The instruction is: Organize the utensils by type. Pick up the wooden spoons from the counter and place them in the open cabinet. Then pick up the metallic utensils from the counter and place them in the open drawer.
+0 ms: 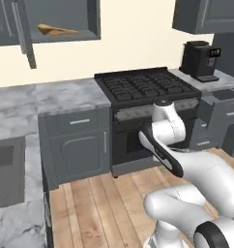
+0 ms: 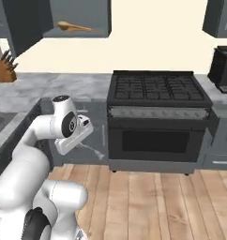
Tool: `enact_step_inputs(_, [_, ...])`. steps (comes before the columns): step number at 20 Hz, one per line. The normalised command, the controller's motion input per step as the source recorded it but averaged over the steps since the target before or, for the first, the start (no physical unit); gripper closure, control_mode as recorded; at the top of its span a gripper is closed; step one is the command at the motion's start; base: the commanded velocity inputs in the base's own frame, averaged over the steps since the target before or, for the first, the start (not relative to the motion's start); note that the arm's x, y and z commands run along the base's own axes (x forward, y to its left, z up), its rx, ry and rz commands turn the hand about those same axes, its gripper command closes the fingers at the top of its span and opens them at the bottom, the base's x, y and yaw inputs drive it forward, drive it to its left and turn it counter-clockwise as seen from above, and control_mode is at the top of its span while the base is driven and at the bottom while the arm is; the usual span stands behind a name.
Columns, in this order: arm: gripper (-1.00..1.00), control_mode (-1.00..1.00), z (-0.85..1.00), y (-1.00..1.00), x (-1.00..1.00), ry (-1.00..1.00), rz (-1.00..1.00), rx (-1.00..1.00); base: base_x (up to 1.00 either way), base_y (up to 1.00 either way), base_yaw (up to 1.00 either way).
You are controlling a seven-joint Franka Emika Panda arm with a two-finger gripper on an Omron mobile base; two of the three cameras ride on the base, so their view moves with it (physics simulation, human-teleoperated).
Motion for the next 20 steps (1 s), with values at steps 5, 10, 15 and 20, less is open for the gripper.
enact_step_inputs(5, [1.00,1.00,0.00,0.00,0.00,0.00,0.00,0.00,0.15,-0.01,-0.85])
enact_step_inputs(10, [1.00,1.00,0.00,0.00,0.00,0.00,0.00,0.00,0.31,0.03,-0.62])
enact_step_inputs(15, [1.00,1.00,0.00,0.00,0.00,0.00,0.00,0.00,0.75,0.13,0.02])
enact_step_inputs(20, [1.00,1.00,0.00,0.00,0.00,0.00,0.00,0.00,1.00,0.08,0.09])
